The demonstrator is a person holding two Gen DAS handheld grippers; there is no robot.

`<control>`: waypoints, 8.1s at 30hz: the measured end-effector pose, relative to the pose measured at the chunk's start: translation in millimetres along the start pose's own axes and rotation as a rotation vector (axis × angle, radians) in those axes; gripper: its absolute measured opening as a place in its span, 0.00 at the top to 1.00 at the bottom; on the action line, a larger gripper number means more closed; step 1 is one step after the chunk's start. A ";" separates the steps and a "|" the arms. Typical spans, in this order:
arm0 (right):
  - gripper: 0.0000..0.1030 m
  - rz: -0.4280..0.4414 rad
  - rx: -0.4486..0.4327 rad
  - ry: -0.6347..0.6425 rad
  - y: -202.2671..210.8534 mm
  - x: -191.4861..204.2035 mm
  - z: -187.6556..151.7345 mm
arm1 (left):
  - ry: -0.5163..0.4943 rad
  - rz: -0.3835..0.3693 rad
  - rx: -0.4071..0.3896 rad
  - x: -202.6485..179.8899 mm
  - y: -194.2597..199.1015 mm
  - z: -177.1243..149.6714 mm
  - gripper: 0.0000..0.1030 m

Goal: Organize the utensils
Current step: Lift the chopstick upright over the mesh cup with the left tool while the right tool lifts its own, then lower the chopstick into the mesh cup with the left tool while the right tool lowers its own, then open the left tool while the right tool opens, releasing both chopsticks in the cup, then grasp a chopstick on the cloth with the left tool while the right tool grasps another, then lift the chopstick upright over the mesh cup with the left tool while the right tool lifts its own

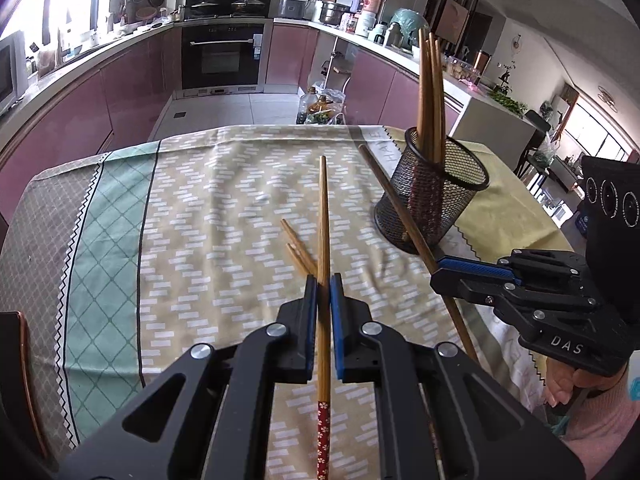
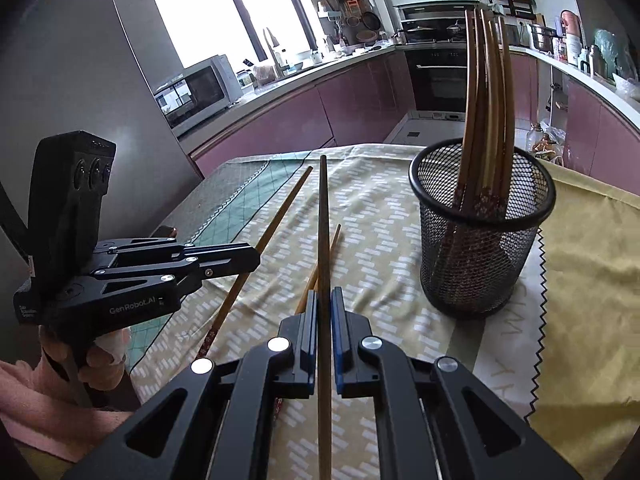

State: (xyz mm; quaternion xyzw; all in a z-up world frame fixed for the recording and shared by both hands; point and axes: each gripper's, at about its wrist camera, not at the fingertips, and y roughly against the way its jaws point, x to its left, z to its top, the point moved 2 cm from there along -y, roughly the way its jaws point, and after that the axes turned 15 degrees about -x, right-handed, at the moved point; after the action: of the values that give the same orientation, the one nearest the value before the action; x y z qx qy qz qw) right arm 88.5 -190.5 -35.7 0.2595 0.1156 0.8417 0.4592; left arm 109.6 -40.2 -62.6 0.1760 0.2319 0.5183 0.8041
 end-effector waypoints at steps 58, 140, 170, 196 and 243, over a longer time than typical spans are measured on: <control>0.94 -0.096 -0.371 0.076 80.1 -44.6 129.2 | -0.048 -0.230 -0.306 -86.6 27.2 159.2 0.93; 0.61 -0.044 0.171 0.104 -58.9 19.2 -41.7 | -0.004 0.188 -0.056 35.1 9.6 -21.9 0.19; 0.89 -0.074 0.198 0.095 -78.8 5.7 -28.4 | -0.075 0.115 0.056 13.3 -22.7 -30.3 0.38; 0.85 -0.112 0.195 0.101 -62.2 -9.1 -31.8 | -0.130 0.042 0.147 -12.7 -59.7 -33.3 0.83; 0.94 -0.009 -0.130 -0.023 34.9 -19.0 21.7 | -0.053 -0.106 -0.067 -33.2 22.4 33.3 0.93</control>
State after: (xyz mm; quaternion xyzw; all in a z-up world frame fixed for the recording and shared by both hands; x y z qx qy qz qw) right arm 83.8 -226.5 -8.7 0.2380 0.0567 0.8423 0.4802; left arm 99.5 -63.0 -16.8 0.1499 0.2022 0.4777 0.8417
